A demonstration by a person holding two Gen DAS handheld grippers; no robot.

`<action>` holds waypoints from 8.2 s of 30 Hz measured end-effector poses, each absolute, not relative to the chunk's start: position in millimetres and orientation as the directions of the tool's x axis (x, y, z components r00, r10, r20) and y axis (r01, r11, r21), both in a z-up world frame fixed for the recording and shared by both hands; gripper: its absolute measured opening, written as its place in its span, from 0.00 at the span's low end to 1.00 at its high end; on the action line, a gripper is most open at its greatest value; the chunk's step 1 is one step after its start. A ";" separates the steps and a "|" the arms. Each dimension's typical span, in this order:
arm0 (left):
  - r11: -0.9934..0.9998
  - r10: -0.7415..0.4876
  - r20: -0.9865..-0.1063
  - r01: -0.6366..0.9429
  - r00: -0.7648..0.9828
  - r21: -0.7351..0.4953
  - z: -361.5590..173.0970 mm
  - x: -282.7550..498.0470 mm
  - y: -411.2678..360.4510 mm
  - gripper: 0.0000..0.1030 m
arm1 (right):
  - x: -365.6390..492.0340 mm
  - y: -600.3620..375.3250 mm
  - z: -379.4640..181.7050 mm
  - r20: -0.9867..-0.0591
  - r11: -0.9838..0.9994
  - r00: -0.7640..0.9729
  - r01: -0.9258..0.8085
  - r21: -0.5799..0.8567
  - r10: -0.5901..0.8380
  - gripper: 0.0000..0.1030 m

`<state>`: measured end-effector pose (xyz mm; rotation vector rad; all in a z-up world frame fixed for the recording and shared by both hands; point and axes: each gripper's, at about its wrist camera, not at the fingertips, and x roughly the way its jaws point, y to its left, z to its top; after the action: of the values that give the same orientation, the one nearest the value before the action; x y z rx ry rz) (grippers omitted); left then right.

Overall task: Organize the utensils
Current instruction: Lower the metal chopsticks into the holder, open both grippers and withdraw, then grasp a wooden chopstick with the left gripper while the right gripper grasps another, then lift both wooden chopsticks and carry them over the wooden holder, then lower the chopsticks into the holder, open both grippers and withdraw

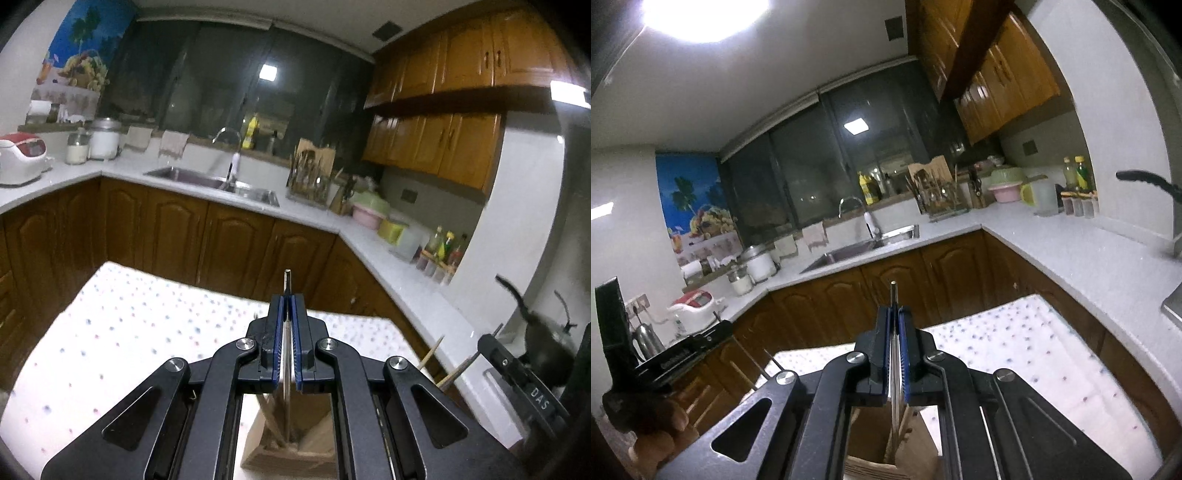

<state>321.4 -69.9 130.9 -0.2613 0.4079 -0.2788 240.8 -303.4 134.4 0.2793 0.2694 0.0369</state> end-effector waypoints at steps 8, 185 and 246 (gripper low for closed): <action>0.938 -0.329 -0.408 0.243 0.852 -0.248 106.2 323.2 -86.7 0.04 | 257.1 -305.2 100.0 -0.359 0.958 0.929 0.016 0.287 0.092 0.05; 0.914 -0.401 -0.437 0.316 0.805 -0.257 158.3 167.5 -27.9 0.05 | 117.1 -297.7 141.8 -0.336 0.946 0.913 -0.129 0.299 0.231 0.04; 0.922 -0.354 -0.374 0.252 0.857 -0.294 132.0 265.4 -63.2 0.61 | 221.0 -318.6 106.4 -0.347 0.939 0.926 -0.020 0.344 0.147 0.61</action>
<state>265.5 -63.2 132.0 -0.2392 0.4365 -0.3213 221.0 -318.6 106.4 0.3428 0.3781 0.0871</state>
